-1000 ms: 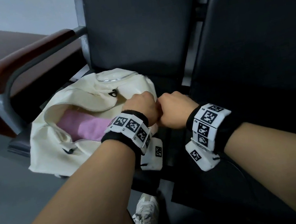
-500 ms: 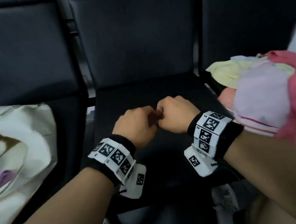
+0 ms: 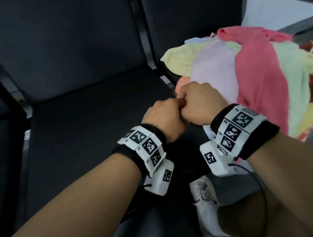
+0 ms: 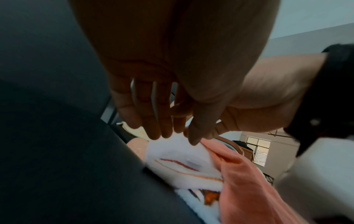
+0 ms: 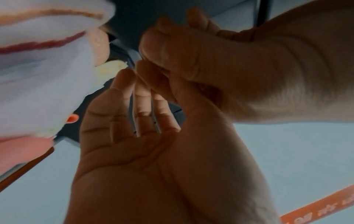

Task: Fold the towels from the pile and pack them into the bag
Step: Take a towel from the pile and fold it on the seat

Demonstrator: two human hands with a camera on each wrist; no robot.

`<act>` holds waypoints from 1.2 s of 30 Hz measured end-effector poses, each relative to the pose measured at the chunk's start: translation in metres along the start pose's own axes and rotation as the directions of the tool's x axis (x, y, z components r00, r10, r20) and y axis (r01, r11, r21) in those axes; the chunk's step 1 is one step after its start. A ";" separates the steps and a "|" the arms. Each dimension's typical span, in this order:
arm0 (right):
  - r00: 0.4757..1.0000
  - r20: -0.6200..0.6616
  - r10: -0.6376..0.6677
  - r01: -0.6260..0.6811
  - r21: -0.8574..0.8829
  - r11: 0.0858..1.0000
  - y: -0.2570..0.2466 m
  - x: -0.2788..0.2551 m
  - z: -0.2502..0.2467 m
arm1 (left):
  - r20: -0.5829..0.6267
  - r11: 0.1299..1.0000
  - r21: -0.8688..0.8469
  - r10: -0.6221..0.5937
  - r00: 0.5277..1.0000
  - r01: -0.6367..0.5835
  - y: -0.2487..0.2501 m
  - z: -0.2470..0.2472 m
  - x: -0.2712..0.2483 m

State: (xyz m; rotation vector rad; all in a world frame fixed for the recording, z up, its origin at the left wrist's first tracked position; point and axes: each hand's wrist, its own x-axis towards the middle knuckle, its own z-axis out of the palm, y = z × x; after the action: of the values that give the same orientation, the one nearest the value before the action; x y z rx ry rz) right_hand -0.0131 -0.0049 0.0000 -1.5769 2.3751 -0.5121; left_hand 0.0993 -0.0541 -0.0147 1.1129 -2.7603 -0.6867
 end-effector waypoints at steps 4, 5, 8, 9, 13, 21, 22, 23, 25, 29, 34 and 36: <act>0.996 -0.048 0.072 -0.071 0.020 0.997 0.036 0.001 -0.013 | 0.013 0.999 -0.028 0.041 0.999 -0.041 0.028 0.021 0.022; 0.995 -0.063 0.080 -0.079 0.018 0.997 0.044 0.000 -0.015 | 0.018 0.998 -0.050 0.049 0.999 -0.048 0.035 0.025 0.025; 0.987 -0.106 0.124 -0.124 0.009 0.992 0.069 -0.001 -0.022 | 0.039 0.989 -0.135 0.065 0.997 -0.059 0.056 0.039 0.035; 0.984 -0.109 0.143 -0.144 0.004 0.990 0.077 -0.001 -0.023 | 0.050 0.987 -0.151 0.072 0.996 -0.064 0.062 0.044 0.038; 0.974 -0.119 0.194 -0.195 0.006 0.981 0.106 -0.005 -0.030 | 0.092 0.988 -0.115 0.114 0.989 -0.103 0.085 0.058 0.046; 0.956 -0.173 0.236 -0.215 0.128 0.968 0.126 -0.009 -0.038 | -0.002 0.995 -0.081 0.062 0.998 -0.062 0.084 0.058 0.048; 0.960 -0.184 0.213 -0.185 0.157 0.970 0.123 -0.010 -0.039 | -0.034 0.994 -0.091 0.059 0.998 -0.062 0.080 0.051 0.045; 0.965 -0.191 0.181 -0.145 0.189 0.971 0.118 -0.010 -0.041 | -0.067 0.992 -0.108 0.053 0.996 -0.060 0.075 0.044 0.043; 0.977 -0.184 0.110 -0.065 0.233 0.970 0.105 -0.012 -0.043 | -0.129 0.984 -0.172 0.027 0.991 -0.049 0.065 0.028 0.037; 0.981 -0.185 -0.059 0.096 0.202 0.975 0.080 -0.009 -0.038 | -0.259 0.957 -0.288 -0.042 0.965 -0.035 0.044 -0.003 0.023; 0.968 -0.198 -0.152 0.183 0.148 0.972 0.047 -0.003 -0.027 | -0.397 0.939 -0.337 -0.070 0.915 -0.075 0.020 -0.029 0.004; 0.951 -0.239 -0.194 0.230 0.131 0.964 0.033 0.000 -0.023 | -0.426 0.923 -0.373 -0.081 0.901 -0.093 0.010 -0.038 -0.007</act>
State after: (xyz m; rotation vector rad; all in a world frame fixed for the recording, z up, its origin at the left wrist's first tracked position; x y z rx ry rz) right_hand -0.0495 0.0100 0.0076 -1.7949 2.2592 -0.9463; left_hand 0.1069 -0.0574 0.0242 1.0181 -2.1342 -0.8175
